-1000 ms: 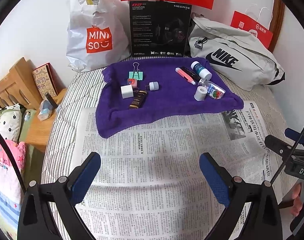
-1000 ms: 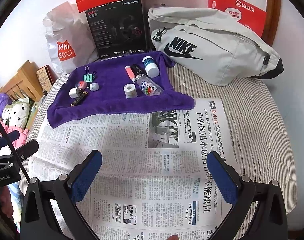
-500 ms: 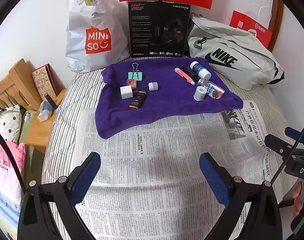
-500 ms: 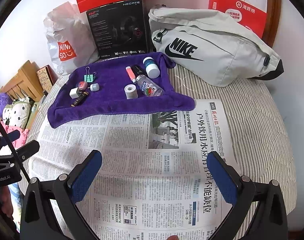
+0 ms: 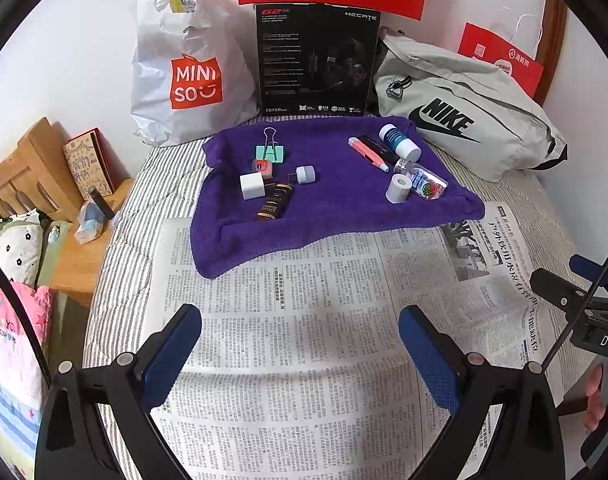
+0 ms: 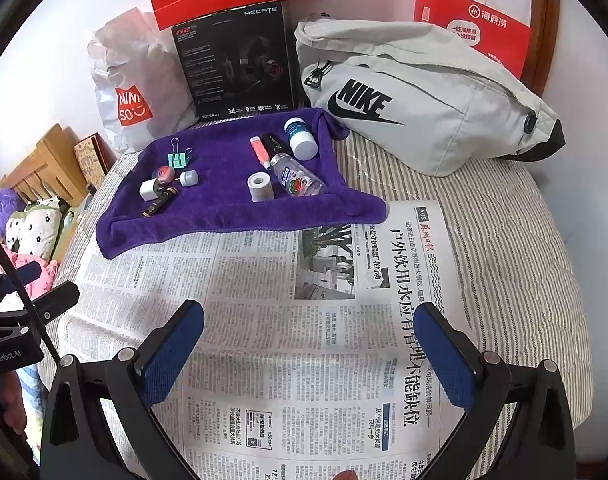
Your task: Organize rigid objects
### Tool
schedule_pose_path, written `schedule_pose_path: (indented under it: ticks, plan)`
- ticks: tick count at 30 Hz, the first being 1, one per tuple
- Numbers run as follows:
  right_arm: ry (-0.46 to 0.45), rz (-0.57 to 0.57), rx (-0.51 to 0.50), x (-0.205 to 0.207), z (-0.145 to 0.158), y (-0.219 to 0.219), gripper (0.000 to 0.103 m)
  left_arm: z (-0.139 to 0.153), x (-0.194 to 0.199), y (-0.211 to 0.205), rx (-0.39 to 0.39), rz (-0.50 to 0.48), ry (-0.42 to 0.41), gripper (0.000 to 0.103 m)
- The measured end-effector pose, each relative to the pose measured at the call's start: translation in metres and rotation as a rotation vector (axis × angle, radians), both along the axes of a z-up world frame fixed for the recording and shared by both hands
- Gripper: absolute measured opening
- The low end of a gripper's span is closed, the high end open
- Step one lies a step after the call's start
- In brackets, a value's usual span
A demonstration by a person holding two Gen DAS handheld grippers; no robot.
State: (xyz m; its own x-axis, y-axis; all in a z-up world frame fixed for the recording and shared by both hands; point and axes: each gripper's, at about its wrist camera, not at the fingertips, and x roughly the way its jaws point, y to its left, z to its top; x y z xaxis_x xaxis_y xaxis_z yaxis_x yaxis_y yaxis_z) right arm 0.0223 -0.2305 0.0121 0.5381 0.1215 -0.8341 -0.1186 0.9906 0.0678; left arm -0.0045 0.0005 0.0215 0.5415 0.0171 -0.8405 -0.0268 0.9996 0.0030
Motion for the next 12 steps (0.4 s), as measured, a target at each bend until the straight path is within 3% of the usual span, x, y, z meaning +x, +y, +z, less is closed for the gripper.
schedule_pose_path:
  ticks: [12]
  plan:
    - [0.01, 0.005, -0.002, 0.0023, -0.0021, 0.0, 0.103, 0.0066, 0.0018, -0.0009, -0.007, -0.018, -0.013, 0.1]
